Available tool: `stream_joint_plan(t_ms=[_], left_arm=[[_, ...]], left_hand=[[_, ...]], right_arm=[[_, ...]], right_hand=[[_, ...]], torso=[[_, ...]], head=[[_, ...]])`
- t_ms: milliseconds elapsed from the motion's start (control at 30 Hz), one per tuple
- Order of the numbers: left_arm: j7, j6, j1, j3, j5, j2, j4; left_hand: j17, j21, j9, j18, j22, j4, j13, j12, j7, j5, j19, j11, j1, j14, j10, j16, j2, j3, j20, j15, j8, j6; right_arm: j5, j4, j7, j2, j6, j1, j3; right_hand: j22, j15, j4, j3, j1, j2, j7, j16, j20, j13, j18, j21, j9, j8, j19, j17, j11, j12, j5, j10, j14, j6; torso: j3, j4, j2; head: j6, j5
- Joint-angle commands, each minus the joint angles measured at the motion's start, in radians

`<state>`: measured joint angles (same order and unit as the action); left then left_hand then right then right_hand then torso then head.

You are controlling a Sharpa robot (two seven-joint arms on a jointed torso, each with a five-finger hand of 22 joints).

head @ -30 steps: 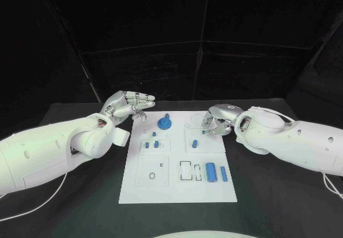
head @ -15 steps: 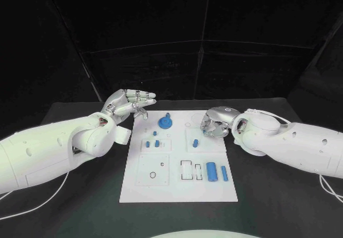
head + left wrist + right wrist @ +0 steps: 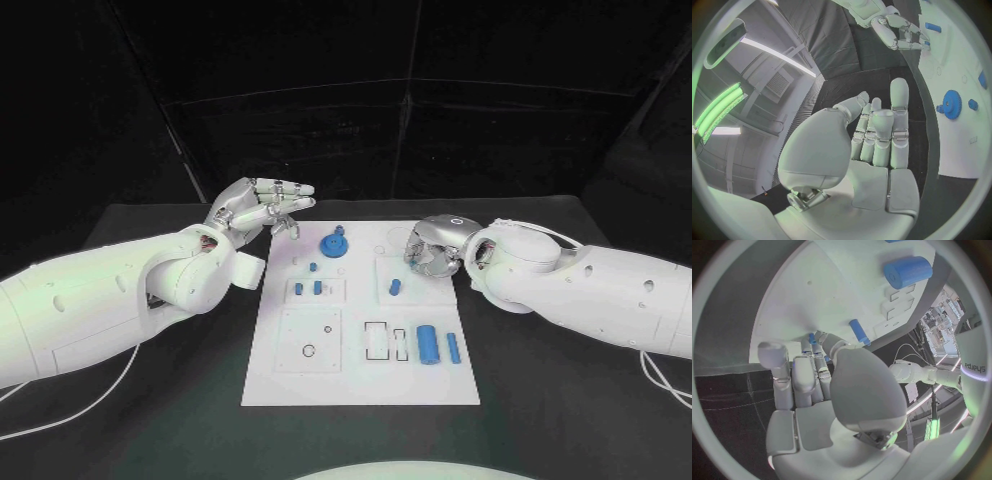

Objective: Assemble the parts on the task board

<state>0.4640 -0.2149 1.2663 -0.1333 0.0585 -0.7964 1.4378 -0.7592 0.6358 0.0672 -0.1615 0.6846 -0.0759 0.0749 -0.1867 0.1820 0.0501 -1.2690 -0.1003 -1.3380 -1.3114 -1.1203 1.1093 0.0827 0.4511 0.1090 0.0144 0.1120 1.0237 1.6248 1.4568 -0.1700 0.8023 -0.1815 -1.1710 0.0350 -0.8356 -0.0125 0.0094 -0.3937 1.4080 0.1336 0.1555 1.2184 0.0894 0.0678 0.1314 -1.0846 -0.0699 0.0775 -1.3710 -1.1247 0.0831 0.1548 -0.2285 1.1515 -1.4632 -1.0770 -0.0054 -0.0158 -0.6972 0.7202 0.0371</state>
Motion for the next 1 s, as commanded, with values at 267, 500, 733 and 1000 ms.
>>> stream_joint_plan(t_ms=[267,500,733,1000], left_arm=[[0.003,0.013,0.001,0.001,-0.007,-0.001,0.002],[0.000,0.014,0.001,0.001,-0.007,-0.003,0.002],[-0.002,0.016,0.001,0.001,-0.007,-0.003,0.000],[-0.005,0.017,0.001,0.001,-0.007,-0.003,-0.005]], left_hand=[[0.010,-0.005,-0.001,-0.019,-0.002,0.000,-0.002,-0.001,0.003,0.000,0.010,-0.007,0.010,0.010,0.006,-0.009,0.002,-0.009,0.001,0.002,-0.004,-0.011],[0.012,-0.006,-0.001,-0.019,-0.002,0.000,-0.002,-0.001,0.003,0.000,0.011,-0.007,0.009,0.011,0.007,-0.011,0.002,-0.009,0.001,0.002,-0.004,-0.012],[0.012,-0.006,-0.001,-0.019,-0.002,0.000,-0.002,-0.001,0.003,0.000,0.011,-0.007,0.009,0.011,0.007,-0.011,0.002,-0.009,0.001,0.002,-0.004,-0.012],[0.015,-0.006,-0.001,-0.019,-0.002,-0.001,-0.002,-0.001,0.003,0.000,0.012,-0.008,0.009,0.013,0.008,-0.012,0.002,-0.009,0.002,0.002,-0.004,-0.013]], right_arm=[[0.074,0.005,-0.054,-0.006,0.010,0.001,0.001],[0.092,0.011,-0.056,-0.006,-0.031,0.002,0.001],[0.096,0.025,-0.047,-0.003,-0.072,0.003,0.001],[0.095,0.063,-0.048,0.028,-0.098,0.003,0.000]], right_hand=[[-0.064,-0.002,-0.032,-0.057,0.032,-0.018,-0.005,0.025,-0.002,0.002,-0.014,-0.056,-0.003,0.003,-0.004,-0.009,-0.006,0.014,0.047,0.027,-0.051,-0.027],[-0.104,-0.005,-0.053,-0.099,0.040,-0.042,-0.010,0.034,-0.005,0.007,-0.018,-0.092,-0.005,0.010,-0.002,-0.006,-0.013,0.023,0.113,0.049,-0.049,-0.051],[-0.126,-0.007,-0.053,-0.104,0.022,-0.042,-0.013,0.039,-0.006,0.009,-0.021,-0.110,-0.006,0.011,-0.002,-0.004,-0.015,0.026,0.125,0.055,-0.048,-0.059],[-0.134,-0.007,-0.053,-0.104,0.014,-0.040,-0.014,0.040,-0.006,0.010,-0.021,-0.117,-0.006,0.011,-0.002,-0.002,-0.017,0.026,0.131,0.056,-0.048,-0.061]], torso=[[-0.0002,-0.0005,0.001],[0.0002,0.0003,0.001],[0.0000,0.0010,0.001],[-0.0007,-0.0019,0.002]], head=[[0.003,-0.001],[0.004,-0.001],[0.004,-0.002],[0.003,0.001]])
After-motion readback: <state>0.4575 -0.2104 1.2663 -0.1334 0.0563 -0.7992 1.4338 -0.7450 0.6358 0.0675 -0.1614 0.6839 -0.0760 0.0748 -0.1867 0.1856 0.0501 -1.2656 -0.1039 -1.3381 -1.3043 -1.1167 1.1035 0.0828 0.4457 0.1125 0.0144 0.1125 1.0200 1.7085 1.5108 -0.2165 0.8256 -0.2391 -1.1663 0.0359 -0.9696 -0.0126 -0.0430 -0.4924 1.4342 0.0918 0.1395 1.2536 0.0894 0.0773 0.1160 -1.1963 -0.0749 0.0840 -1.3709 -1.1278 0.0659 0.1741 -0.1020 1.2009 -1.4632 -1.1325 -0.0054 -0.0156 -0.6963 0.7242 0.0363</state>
